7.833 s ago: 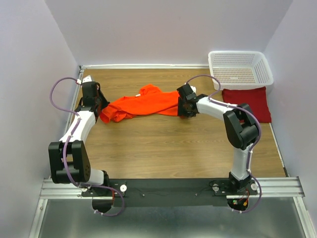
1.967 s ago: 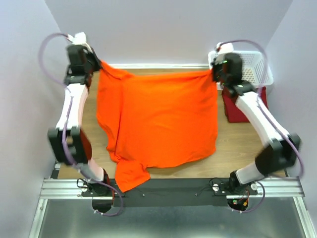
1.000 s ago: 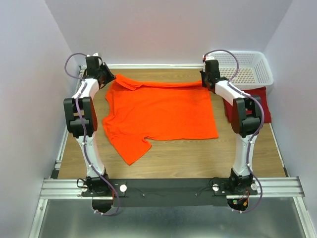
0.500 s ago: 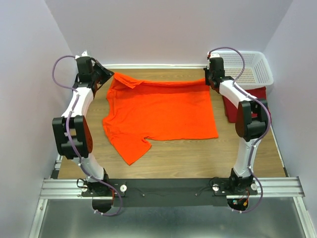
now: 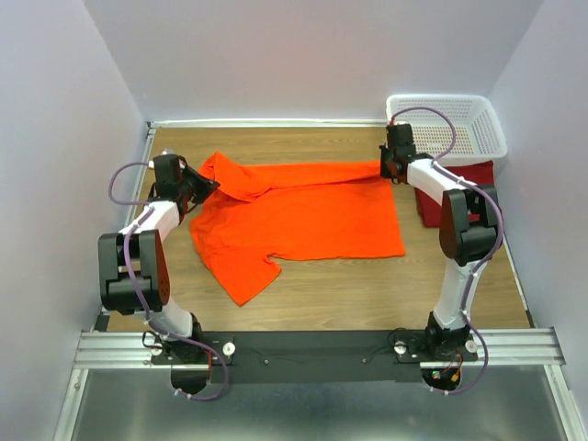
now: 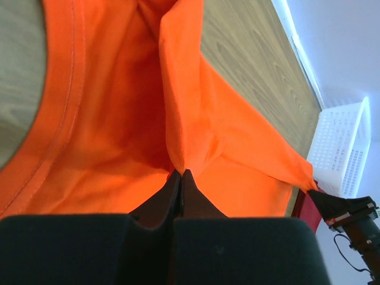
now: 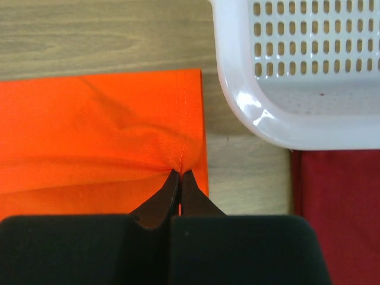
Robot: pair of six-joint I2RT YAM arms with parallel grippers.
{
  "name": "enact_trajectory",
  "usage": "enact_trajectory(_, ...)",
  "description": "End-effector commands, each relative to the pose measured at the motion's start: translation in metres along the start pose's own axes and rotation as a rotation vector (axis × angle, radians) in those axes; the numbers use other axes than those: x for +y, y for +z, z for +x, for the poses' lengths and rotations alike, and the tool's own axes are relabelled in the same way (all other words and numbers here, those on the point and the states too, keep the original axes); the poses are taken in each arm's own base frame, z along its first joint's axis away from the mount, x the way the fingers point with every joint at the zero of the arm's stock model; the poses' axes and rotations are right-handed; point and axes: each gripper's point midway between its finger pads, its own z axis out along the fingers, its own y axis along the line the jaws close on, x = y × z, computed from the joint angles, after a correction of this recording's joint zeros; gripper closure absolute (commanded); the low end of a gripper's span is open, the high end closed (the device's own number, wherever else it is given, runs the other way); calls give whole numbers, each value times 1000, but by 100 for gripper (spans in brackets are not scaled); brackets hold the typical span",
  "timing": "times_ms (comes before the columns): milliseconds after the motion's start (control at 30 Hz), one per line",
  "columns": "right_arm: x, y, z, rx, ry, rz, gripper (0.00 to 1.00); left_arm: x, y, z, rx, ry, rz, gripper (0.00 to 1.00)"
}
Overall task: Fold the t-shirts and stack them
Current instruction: Fold the tshirt
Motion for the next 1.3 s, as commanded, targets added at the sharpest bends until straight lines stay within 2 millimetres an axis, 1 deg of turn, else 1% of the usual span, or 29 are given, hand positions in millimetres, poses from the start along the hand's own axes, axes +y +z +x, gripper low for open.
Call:
enact_trajectory(0,-3,3,24,70,67,18,99,-15,-15,-3,-47,-24,76,100)
enact_trajectory(67,-5,6,32,90,77,29,98,-11,-16,-1,-57,-37,72,100)
enact_trajectory(100,-6,8,37,101,88,34,98,-3,-16,6,-50,-46,57,100)
enact_trajectory(167,-7,12,42,114,96,43,97,1,-16,6,-63,-50,55,100)
enact_trajectory(200,-7,13,44,121,100,45,96,7,-15,8,-66,-54,42,99)
enact_trajectory(233,-7,14,45,125,102,46,94,8,-16,8,-68,-51,39,94)
enact_trajectory(267,-6,13,45,127,100,43,89,7,-17,6,-73,-44,44,80)
enact_trajectory(333,-6,11,43,128,99,40,83,3,-21,6,-75,-32,55,65)
enact_trajectory(367,-6,10,42,129,99,40,74,-3,-26,3,-85,-22,73,55)
enact_trajectory(400,-8,7,39,127,97,44,68,-5,-29,3,-85,-20,77,41)
enact_trajectory(433,-9,2,34,119,105,48,62,-7,-32,3,-84,-15,81,35)
enact_trajectory(467,-10,-3,35,133,104,51,57,-6,-36,6,-76,-4,71,31)
enact_trajectory(500,-6,-7,30,131,107,31,50,-8,-42,6,-80,6,76,24)
enact_trajectory(533,-2,-16,27,133,113,6,44,-8,-47,7,-83,26,70,21)
enact_trajectory(567,2,-22,24,129,117,-14,42,-5,-48,8,-80,36,59,19)
enact_trajectory(633,17,-33,24,135,113,-64,40,1,-50,9,-83,62,27,18)
enact_trajectory(667,25,-43,22,132,111,-94,40,8,-50,11,-80,72,2,18)
enact_trajectory(700,43,-50,29,151,98,-152,39,15,-50,13,-79,89,-18,19)
enact_trajectory(733,54,-56,32,161,96,-191,40,21,-50,13,-89,98,-39,20)
enact_trajectory(767,73,-67,35,174,94,-277,40,27,-49,16,-82,105,-54,21)
enact_trajectory(800,94,-74,46,202,83,-333,40,33,-48,20,-73,107,-68,24)
enact_trajectory(867,122,-87,57,244,80,-438,40,39,-46,28,-57,106,-81,28)
enact_trajectory(900,141,-94,68,268,59,-474,41,41,-46,32,-47,103,-85,30)
enact_trajectory(967,158,-98,86,310,39,-508,41,51,-44,46,-12,77,-100,31)
enact_trajectory(1000,172,-102,100,343,14,-531,42,58,-43,57,12,64,-113,33)
enact_trajectory(1100,187,-108,127,408,-17,-568,43,68,-45,71,36,24,-136,38)
enact_trajectory(1167,192,-113,144,452,-25,-589,44,71,-46,78,43,24,-145,41)
enact_trajectory(1233,193,-117,155,481,-27,-601,44,75,-48,90,64,21,-158,42)
enact_trajectory(1267,194,-120,161,498,-34,-607,44,81,-48,96,77,5,-185,42)
